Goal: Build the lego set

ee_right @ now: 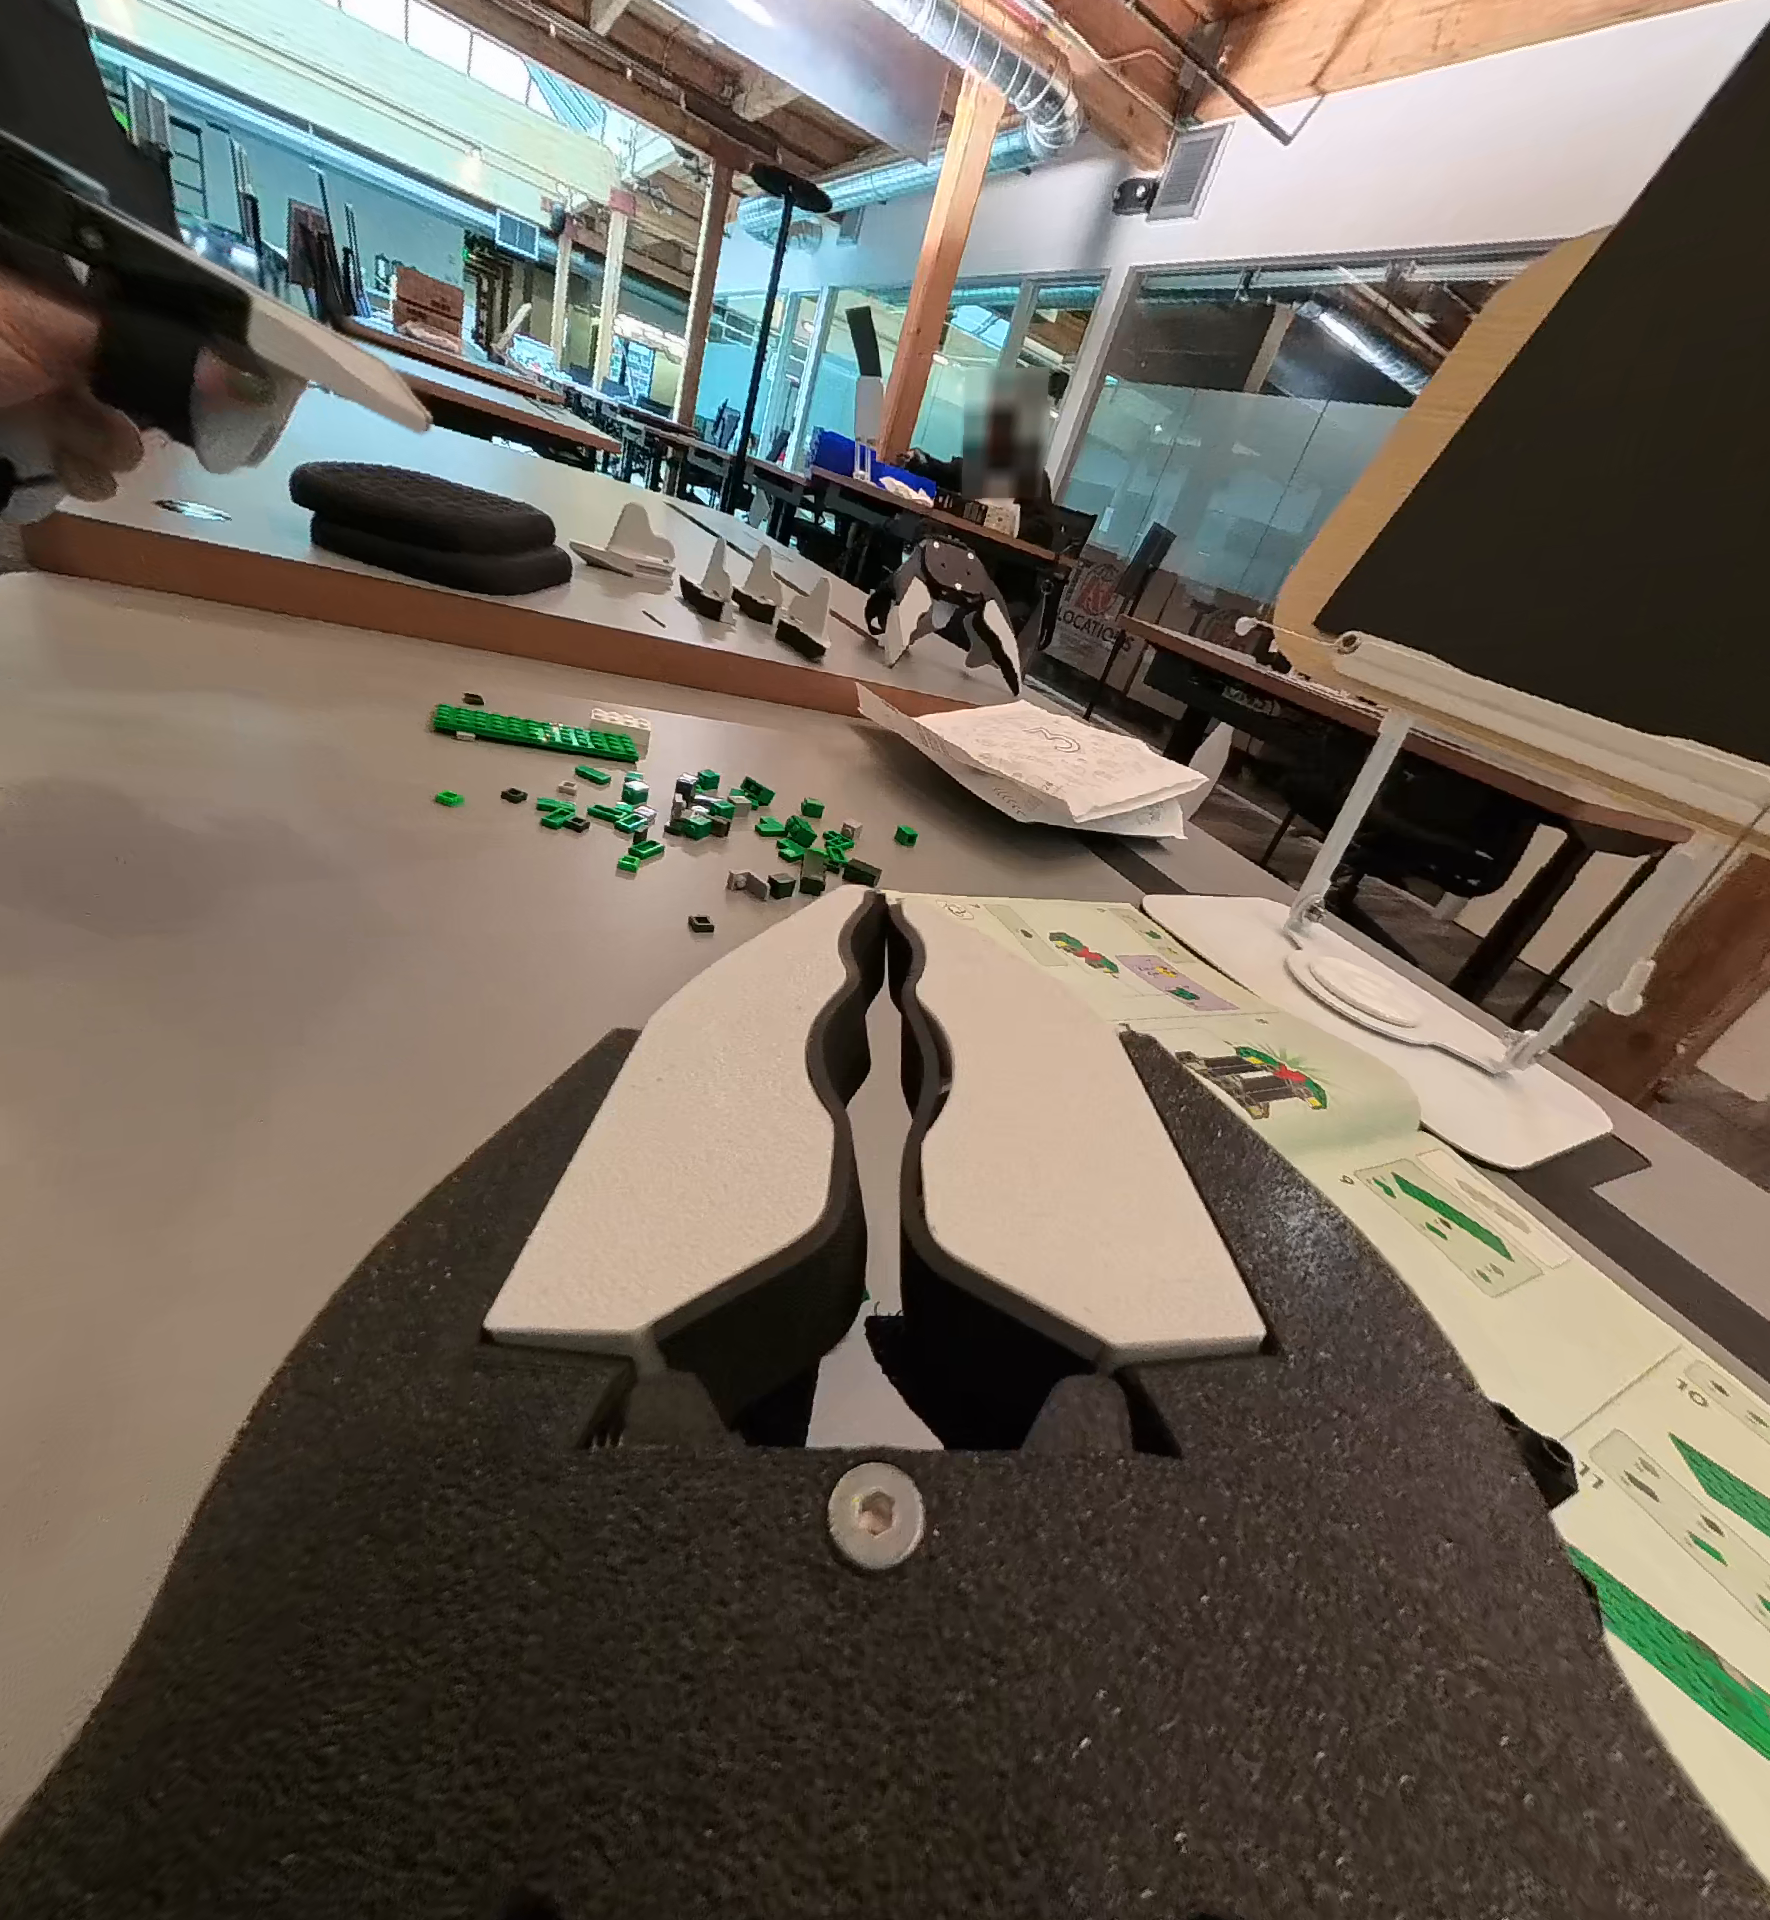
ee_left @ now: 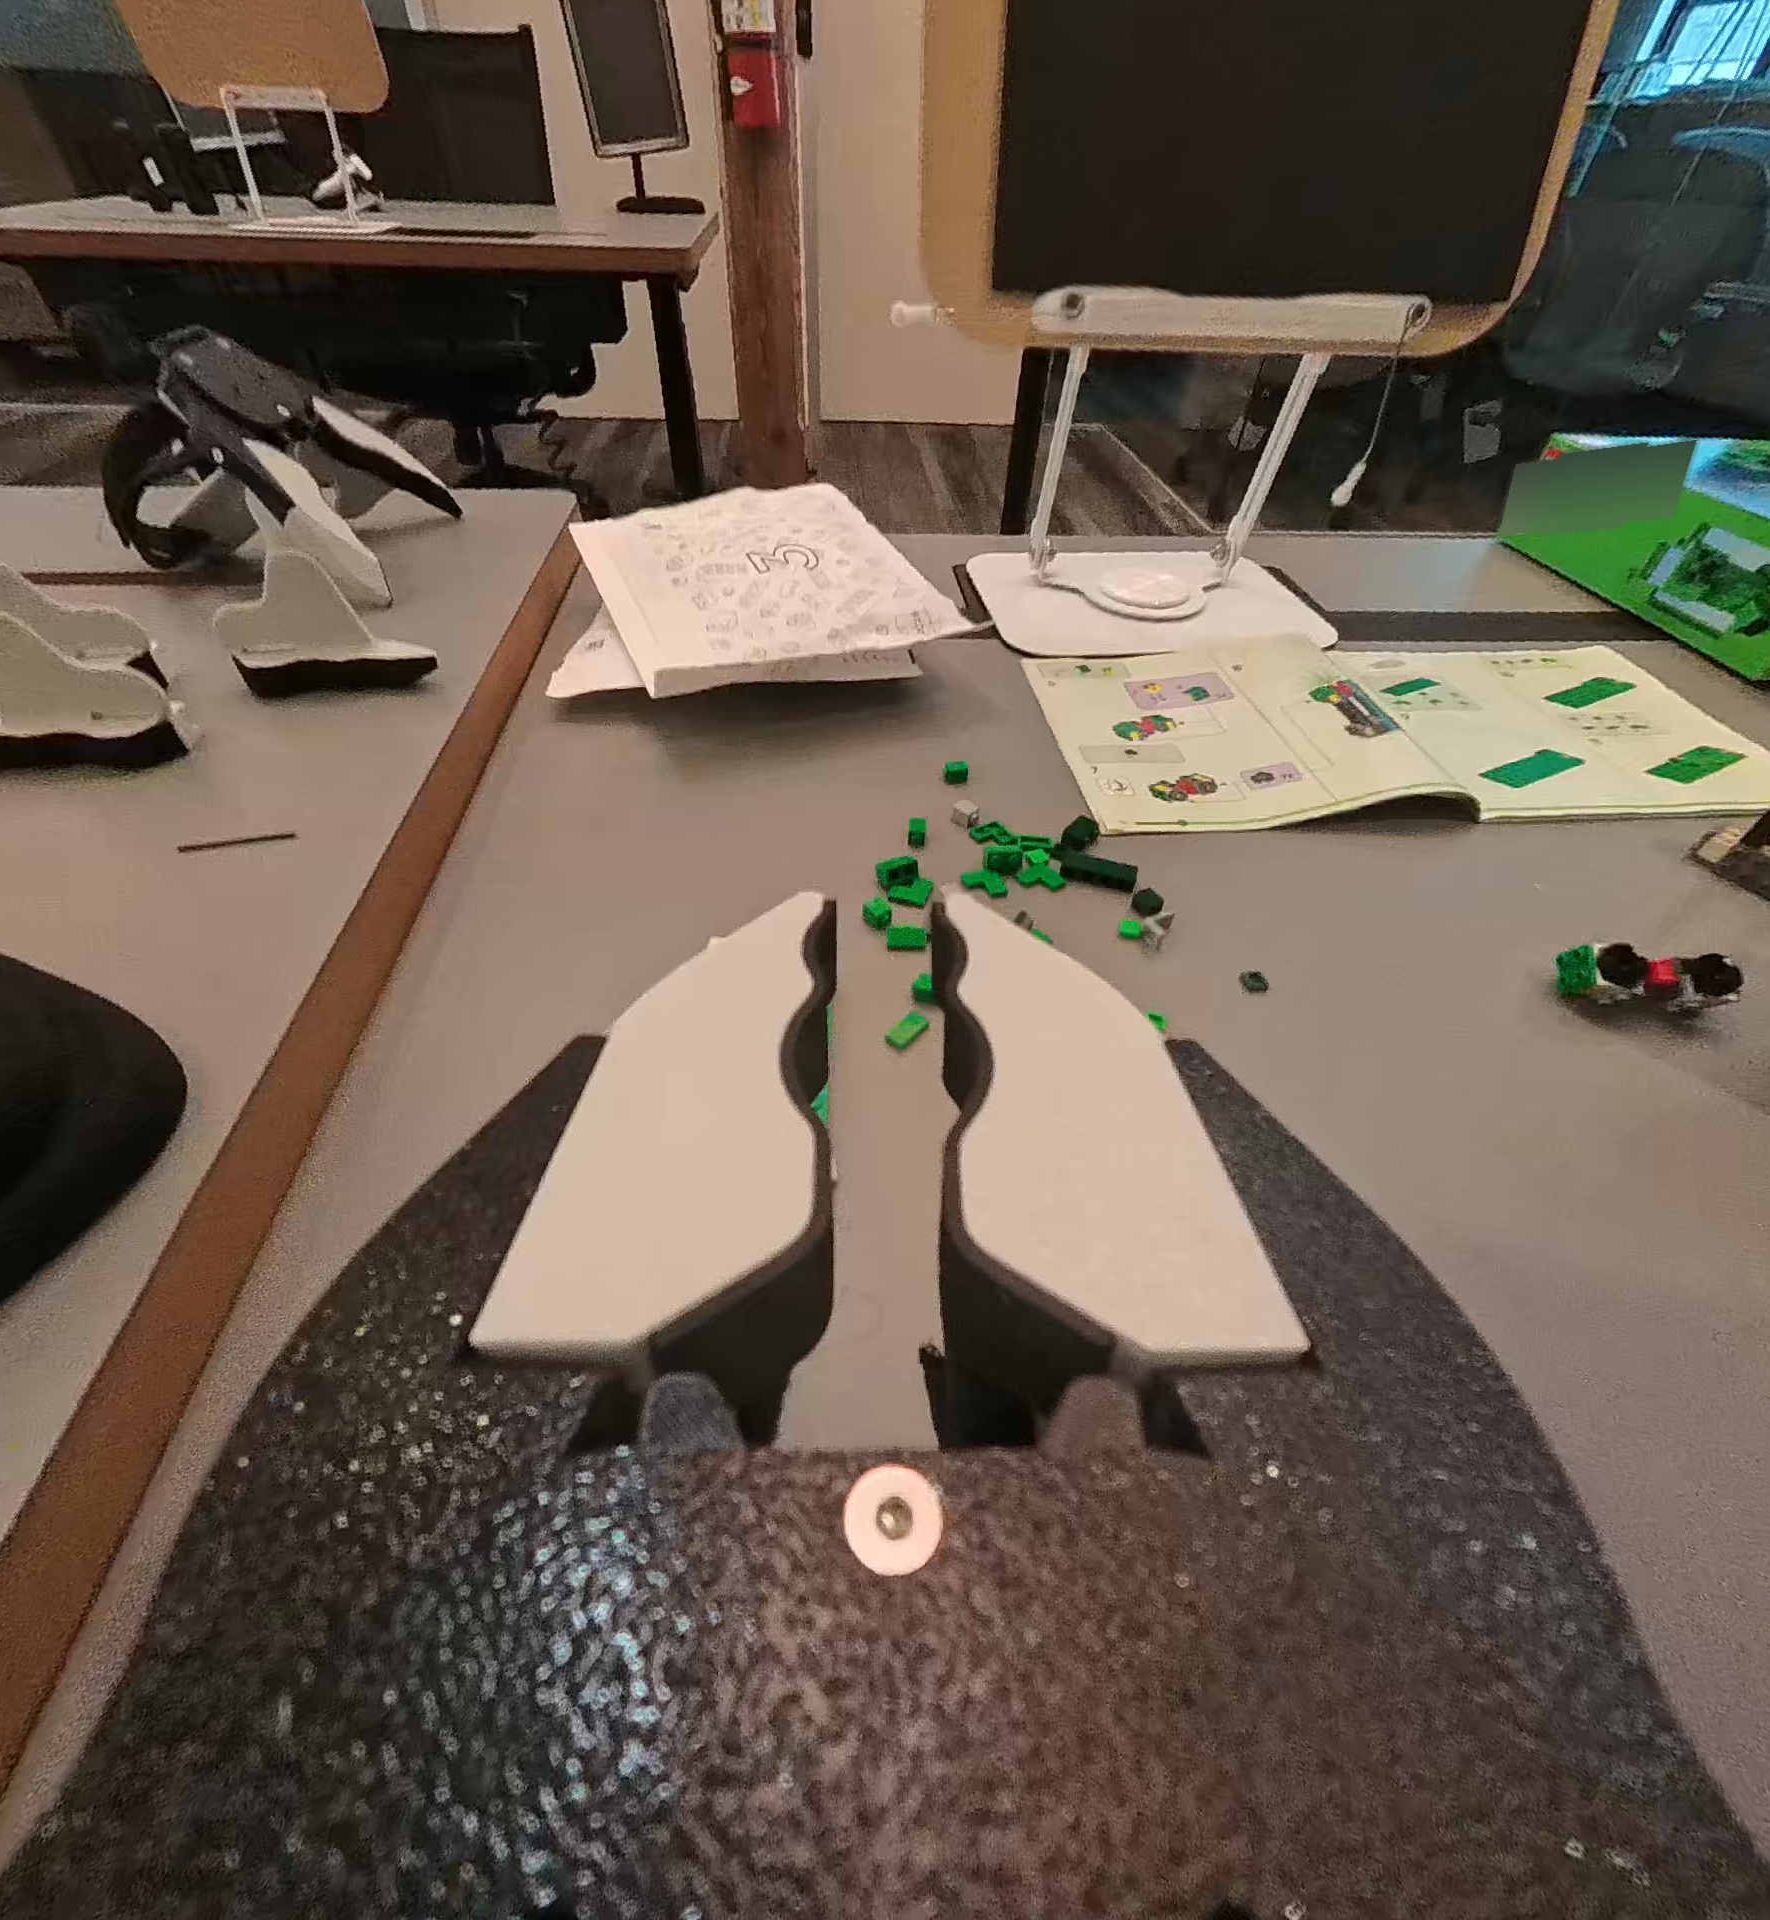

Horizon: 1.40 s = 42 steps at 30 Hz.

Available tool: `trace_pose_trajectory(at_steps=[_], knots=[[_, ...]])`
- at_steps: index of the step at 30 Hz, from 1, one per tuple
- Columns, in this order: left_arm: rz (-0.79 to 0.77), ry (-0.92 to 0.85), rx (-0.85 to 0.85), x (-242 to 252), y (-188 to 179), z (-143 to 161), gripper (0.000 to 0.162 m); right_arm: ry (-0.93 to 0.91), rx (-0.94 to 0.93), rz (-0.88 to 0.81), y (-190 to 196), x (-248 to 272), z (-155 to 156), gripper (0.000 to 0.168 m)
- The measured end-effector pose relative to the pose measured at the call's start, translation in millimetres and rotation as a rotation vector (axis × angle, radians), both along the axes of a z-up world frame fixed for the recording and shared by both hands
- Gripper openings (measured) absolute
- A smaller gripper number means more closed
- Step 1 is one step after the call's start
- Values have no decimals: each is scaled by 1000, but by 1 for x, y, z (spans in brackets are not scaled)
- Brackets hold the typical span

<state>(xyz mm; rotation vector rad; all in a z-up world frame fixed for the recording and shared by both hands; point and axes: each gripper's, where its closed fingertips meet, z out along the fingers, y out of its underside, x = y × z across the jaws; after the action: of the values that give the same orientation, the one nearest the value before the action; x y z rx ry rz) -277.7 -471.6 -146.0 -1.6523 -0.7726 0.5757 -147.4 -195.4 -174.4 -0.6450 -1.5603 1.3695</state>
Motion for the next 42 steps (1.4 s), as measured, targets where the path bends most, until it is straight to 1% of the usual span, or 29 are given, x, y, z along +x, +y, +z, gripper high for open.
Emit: trace_pose_trajectory(at_steps=[4, 10, 13, 15, 18, 21, 22, 23, 24, 26, 27, 29, 31, 33, 35, 36, 38, 40, 42], knots=[[5, -34, -14, 6, -4, -18, 16, 11, 41, -17, -2, 0, -1, 0], [39, -59, -32, 12, -14, -34, 16, 31, 82, -47, -8, -5, 2, 0], [11, -64, -15, 19, -8, -43, 15, 31, 163, -156, -1, -11, 3, 0], [-20, -59, -18, 23, 1, -49, 15, -6, 150, -117, -3, -8, 1, 0], [-64, -33, -6, 28, 16, -50, 13, -129, 97, 1, -5, -4, -9, 15], [-143, -36, 47, 33, 39, -48, 12, -330, 60, 62, 2, -7, -32, 30], [-169, -44, 54, 35, 46, -49, 12, -382, 44, 69, 4, -7, -37, 38], [-187, -51, 49, 36, 51, -51, 13, -398, 29, 73, 5, -8, -37, 41], [-198, -54, 38, 35, 54, -53, 13, -373, 16, 71, 4, -8, -31, 39], [-201, -47, 30, 33, 57, -55, 13, -307, -6, 92, -7, -7, -16, 34], [-197, -40, 34, 32, 56, -56, 13, -294, -11, 111, -18, -7, -12, 34], [-184, -15, 51, 29, 54, -54, 13, -295, -31, 176, -48, -9, -10, 34], [-173, 18, 47, 27, 52, -52, 14, -292, -2, 231, -78, -11, -14, 31], [-172, 4, 13, 24, 50, -56, 17, -282, 25, 252, -97, -15, -14, 30], [-147, 28, 1, 20, 45, -56, 16, -282, -31, 260, -112, -19, -12, 28], [-129, 47, 2, 17, 43, -55, 15, -287, -49, 256, -117, -22, -14, 28], [-103, 109, 14, 15, 38, -48, 14, -233, -52, 152, -114, -32, -15, 34], [-74, 162, 12, 13, 33, -43, 12, -184, 5, 64, -110, -37, -15, 32], [-64, 169, 15, 13, 31, -42, 12, -149, 19, 48, -112, -37, -13, 29]])
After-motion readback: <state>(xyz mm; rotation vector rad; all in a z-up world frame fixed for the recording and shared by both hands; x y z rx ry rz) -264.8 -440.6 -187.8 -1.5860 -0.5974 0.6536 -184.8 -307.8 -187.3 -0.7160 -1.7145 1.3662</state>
